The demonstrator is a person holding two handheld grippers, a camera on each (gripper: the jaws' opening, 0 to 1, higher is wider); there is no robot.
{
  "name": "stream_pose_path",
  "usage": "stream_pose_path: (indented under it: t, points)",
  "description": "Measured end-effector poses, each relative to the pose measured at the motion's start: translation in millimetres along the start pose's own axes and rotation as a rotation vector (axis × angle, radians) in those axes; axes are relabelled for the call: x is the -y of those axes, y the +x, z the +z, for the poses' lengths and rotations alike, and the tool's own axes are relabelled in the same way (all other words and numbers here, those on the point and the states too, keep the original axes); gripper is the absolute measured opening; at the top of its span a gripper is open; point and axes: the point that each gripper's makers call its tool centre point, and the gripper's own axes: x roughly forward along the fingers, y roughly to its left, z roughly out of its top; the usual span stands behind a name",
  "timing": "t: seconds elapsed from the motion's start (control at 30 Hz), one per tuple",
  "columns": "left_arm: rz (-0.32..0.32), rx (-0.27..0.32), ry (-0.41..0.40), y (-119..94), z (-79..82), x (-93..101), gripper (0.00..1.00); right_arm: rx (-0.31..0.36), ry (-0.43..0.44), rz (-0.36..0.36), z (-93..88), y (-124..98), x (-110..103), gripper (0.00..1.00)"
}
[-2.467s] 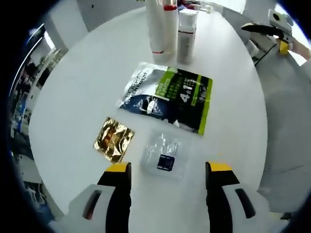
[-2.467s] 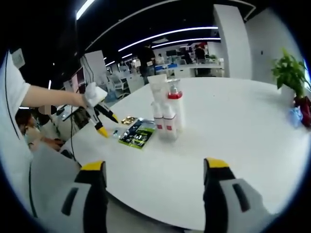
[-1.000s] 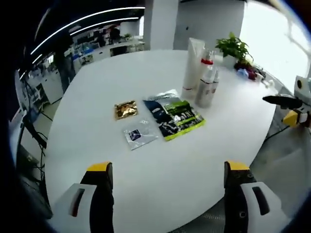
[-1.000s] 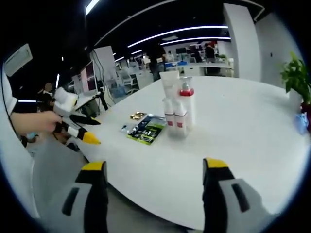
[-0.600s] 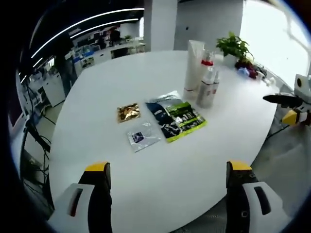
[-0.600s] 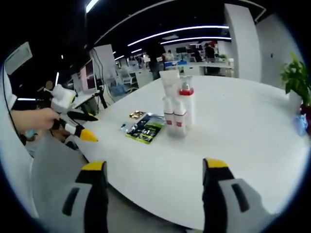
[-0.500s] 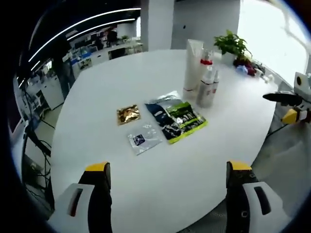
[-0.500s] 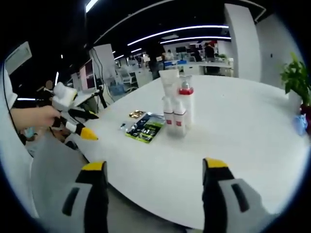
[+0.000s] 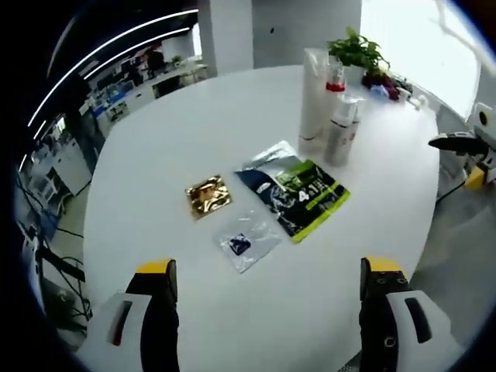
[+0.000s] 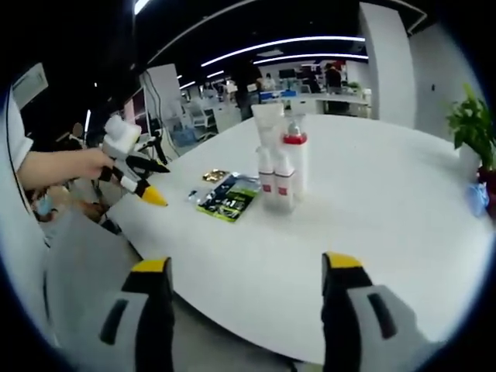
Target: Arrange the skincare products in the storage area until every visible bottle or jar stands upright without overlapping.
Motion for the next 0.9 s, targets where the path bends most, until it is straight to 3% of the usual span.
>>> stream_pose_path:
  t: [0.4,0.9]
  points:
    - [-0.035,-0.067,0.112,34,18.6,-29.7,0.94,-0.016,0.017,-0.022,-3.1,1,6,0.77]
    - [-0.119,-0.198,0.373,72,42.1,-62.8,0.88,-0.024,0.04,-0.05,-4.4,1,11,0.77]
